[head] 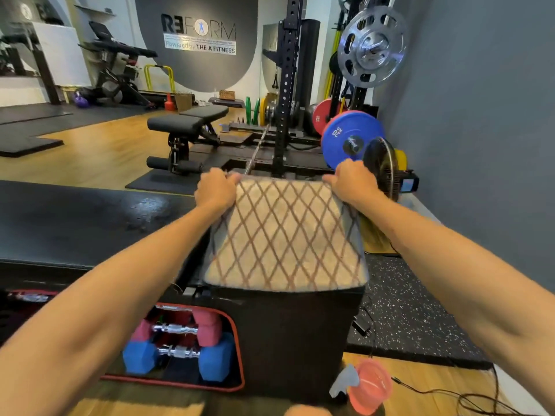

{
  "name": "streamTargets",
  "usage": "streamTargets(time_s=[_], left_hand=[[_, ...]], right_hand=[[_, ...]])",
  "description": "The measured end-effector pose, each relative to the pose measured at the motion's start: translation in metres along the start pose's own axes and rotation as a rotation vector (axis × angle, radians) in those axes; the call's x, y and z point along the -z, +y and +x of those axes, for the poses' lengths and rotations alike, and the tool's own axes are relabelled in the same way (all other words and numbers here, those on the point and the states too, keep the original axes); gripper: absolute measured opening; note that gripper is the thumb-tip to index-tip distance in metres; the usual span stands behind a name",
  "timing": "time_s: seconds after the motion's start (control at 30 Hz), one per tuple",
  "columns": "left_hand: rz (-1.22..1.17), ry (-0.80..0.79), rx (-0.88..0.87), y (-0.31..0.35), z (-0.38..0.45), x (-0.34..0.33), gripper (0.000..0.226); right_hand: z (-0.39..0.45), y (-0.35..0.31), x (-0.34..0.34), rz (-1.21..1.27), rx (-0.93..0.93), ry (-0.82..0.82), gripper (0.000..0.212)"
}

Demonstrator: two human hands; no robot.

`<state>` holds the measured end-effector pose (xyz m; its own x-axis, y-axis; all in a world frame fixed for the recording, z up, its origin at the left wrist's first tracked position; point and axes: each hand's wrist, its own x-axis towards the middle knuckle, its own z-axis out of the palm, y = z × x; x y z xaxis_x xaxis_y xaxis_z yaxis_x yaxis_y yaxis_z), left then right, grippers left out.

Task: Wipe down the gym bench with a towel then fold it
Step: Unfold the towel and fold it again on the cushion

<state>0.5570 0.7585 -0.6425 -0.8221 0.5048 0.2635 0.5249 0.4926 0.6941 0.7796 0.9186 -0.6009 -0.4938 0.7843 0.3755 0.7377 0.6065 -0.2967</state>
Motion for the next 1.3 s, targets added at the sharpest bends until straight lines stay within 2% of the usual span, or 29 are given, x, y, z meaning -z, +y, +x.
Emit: streamTargets(time_s=[0.07,0.17,0.23,0.27,0.33,0.37,0.43,0.47,0.53,0.63,0.77,0.83,0.9,0.97,1.0,1.07,1.13,1.17,1.3], left_hand=[[0.054,-0.047,0.028,-0.012,-0.001,-0.027,0.048],[0.043,-0.079,0.137,-0.023,-0.003,-0.058,0.049],[0.157,-0.027,0.12,-0.017,-0.013,-0.07,0.054],[0.279,0.029,0.032,-0.011,-0.024,-0.075,0.055],[0.39,0.097,-0.273,0.01,-0.055,-0.081,0.052],[0.342,0.046,-0.446,0.023,-0.076,-0.085,0.05],[0.205,-0.214,-0.741,0.048,-0.125,-0.088,0.055],[0.219,-0.319,-0.88,0.058,-0.148,-0.09,0.061],[0.433,-0.337,-1.128,0.068,-0.183,-0.095,0.07],[0.593,-0.296,-1.208,0.076,-0.197,-0.101,0.058],[0.557,-0.268,-1.278,0.075,-0.198,-0.104,0.019],[0.441,-0.262,-1.306,0.072,-0.197,-0.103,0.009],[0.21,-0.225,-1.192,0.072,-0.196,-0.103,0.004],[-0.116,-0.274,-0.867,0.073,-0.196,-0.097,0.01],[-0.306,-0.295,-0.692,0.073,-0.197,-0.092,0.013],[-0.61,-0.282,-0.436,0.072,-0.198,-0.076,0.013],[-0.804,-0.264,-0.23,0.069,-0.195,-0.058,0.013],[-0.88,-0.252,-0.126,0.066,-0.192,-0.05,0.013],[-1.071,-0.178,0.19,0.052,-0.176,-0.036,0.016]], right_hand=[[-0.002,0.009,-0.025,-0.052,-0.018,-0.034,0.045],[-0.008,0.019,-0.06,0.149,-0.116,-0.104,0.039],[-0.013,0.027,-0.073,0.225,-0.164,-0.186,0.041],[-0.015,0.032,-0.078,0.205,-0.172,-0.254,0.046],[-0.017,0.039,-0.083,0.152,-0.21,-0.347,0.056],[-0.017,0.042,-0.083,0.16,-0.268,-0.347,0.061],[-0.014,0.049,-0.083,0.242,-0.37,-0.343,0.062],[-0.012,0.052,-0.083,0.295,-0.393,-0.359,0.055],[-0.008,0.055,-0.079,0.359,-0.419,-0.396,0.043],[-0.006,0.059,-0.074,0.365,-0.413,-0.37,0.035],[-0.011,0.068,-0.07,0.291,-0.415,-0.282,0.04],[-0.014,0.073,-0.066,0.208,-0.39,-0.258,0.041],[-0.014,0.078,-0.063,0.165,-0.395,-0.253,0.039],[-0.011,0.078,-0.055,0.187,-0.43,-0.223,0.041],[-0.01,0.076,-0.048,0.248,-0.462,-0.209,0.041],[-0.003,0.069,-0.038,0.521,-0.546,-0.174,0.028],[0.006,0.052,-0.028,0.775,-0.635,-0.125,0.012],[0.011,0.042,-0.025,0.811,-0.641,-0.1,0.017],[0.02,-0.011,-0.03,0.811,-0.463,-0.082,0.018]])
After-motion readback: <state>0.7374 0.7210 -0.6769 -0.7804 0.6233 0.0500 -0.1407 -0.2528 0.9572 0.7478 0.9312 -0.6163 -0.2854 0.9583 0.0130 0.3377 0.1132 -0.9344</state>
